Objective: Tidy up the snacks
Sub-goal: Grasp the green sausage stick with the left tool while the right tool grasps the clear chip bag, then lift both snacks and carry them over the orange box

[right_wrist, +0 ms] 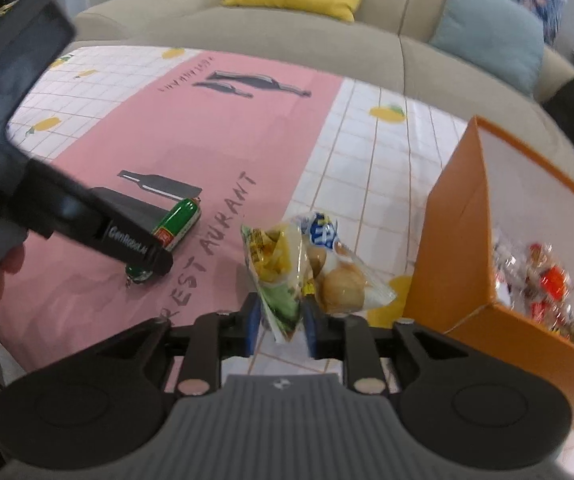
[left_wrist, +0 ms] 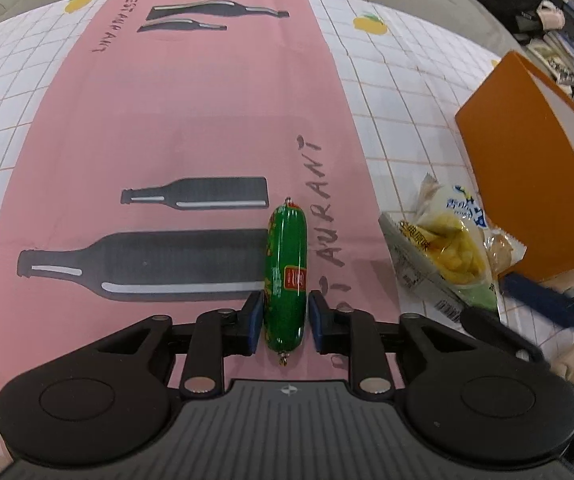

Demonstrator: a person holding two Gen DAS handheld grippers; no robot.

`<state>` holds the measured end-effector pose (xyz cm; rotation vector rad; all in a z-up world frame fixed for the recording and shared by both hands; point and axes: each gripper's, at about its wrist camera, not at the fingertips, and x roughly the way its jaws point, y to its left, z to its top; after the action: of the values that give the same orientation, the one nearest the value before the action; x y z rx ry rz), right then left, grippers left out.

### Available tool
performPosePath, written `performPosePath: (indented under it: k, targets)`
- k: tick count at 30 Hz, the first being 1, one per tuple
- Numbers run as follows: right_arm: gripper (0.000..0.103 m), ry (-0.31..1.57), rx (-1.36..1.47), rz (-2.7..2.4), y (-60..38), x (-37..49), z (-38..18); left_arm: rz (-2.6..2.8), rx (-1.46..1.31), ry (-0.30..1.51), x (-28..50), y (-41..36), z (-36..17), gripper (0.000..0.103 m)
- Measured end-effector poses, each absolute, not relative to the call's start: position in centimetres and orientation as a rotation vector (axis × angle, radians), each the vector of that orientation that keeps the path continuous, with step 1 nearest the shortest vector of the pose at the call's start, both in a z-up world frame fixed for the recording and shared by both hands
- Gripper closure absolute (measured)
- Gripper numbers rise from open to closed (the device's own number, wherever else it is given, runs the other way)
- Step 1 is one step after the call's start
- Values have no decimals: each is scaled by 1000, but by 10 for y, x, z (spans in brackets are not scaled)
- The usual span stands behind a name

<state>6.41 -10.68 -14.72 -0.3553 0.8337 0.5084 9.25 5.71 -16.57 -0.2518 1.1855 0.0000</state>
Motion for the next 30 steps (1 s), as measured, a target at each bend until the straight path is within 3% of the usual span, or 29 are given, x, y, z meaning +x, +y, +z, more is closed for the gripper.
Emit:
performPosePath:
  k: [4, 7, 16, 23, 30]
  targets:
    - [41, 696, -425, 537, -105, 60, -138, 4, -256, 1161, 95, 59, -162, 53]
    - [25, 665, -498, 564, -97, 69, -144, 4, -249, 1169, 99, 56, -165, 51]
    - [24, 742, -544, 560, -85, 91, -176, 1, -177, 1147, 96, 49, -168, 52]
    - [33, 741, -549, 533, -84, 84, -187, 5, -165, 1131, 94, 48, -168, 78]
    - [47, 756, -502, 521, -88, 83, -185, 23, -179, 1117, 92, 48, -167, 79]
